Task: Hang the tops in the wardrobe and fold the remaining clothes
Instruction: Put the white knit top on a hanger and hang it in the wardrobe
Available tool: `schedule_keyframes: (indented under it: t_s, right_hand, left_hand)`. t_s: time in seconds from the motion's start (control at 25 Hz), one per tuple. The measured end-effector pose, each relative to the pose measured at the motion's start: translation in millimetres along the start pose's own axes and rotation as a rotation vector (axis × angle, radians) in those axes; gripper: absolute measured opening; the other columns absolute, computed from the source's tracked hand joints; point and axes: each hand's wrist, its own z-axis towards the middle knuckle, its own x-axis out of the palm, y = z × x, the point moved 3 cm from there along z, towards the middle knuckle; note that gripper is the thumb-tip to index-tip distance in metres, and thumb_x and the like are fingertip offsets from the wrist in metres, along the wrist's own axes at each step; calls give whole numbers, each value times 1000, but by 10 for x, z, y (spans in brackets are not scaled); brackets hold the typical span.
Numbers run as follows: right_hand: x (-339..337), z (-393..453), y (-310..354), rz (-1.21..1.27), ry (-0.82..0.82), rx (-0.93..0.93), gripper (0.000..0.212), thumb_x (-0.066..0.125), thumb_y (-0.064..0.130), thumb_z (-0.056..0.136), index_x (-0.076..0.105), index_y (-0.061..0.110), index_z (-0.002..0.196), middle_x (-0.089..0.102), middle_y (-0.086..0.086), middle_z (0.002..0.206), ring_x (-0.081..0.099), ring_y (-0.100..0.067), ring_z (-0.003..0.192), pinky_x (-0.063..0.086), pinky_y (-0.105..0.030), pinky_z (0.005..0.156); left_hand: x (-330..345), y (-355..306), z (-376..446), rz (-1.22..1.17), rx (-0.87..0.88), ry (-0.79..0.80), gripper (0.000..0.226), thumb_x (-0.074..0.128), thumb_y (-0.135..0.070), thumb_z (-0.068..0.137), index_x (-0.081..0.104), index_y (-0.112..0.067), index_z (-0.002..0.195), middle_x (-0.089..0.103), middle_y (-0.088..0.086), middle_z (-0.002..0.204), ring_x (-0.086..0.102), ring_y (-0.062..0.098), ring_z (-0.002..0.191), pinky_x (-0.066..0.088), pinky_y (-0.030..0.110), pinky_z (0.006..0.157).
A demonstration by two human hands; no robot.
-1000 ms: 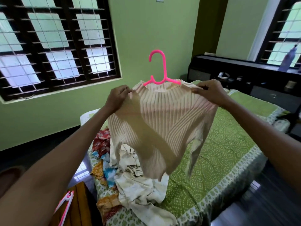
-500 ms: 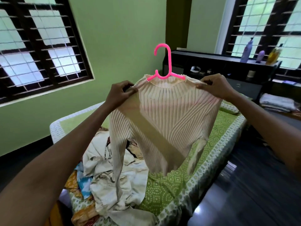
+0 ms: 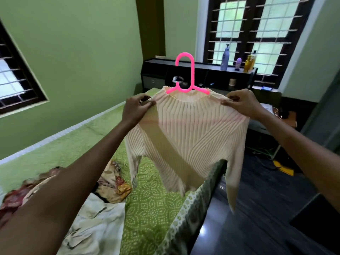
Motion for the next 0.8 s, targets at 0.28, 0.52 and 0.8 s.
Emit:
schedule_keyframes:
  t_s: [0.28, 0.52, 0.8]
  right_hand:
    - [-380, 278, -1110, -13, -67, 131, 19, 70, 21, 83, 72, 3, 90, 67, -8, 79, 56, -13, 73, 39, -18, 61]
    - [-788, 724, -1971, -76, -88, 261, 12, 69, 18, 83, 71, 7, 89, 59, 5, 67, 50, -4, 60, 36, -6, 52]
    - [-1229, 894, -3172, -178, -231, 455, 10, 70, 13, 83, 72, 5, 88, 66, -10, 77, 56, -17, 71, 38, -23, 60]
  left_hand:
    - [1417, -127, 889, -121, 81, 107, 18, 72, -22, 80, 71, -7, 90, 69, 7, 84, 56, 11, 73, 43, 27, 67]
    - [2663, -347, 1835, -262, 191, 187, 15, 72, -18, 80, 71, -6, 89, 65, -2, 81, 53, -3, 67, 37, 13, 63]
    - [4189, -802, 2537, -371, 311, 307, 15, 73, -20, 80, 70, -8, 88, 64, -4, 78, 49, 0, 64, 38, 17, 61]
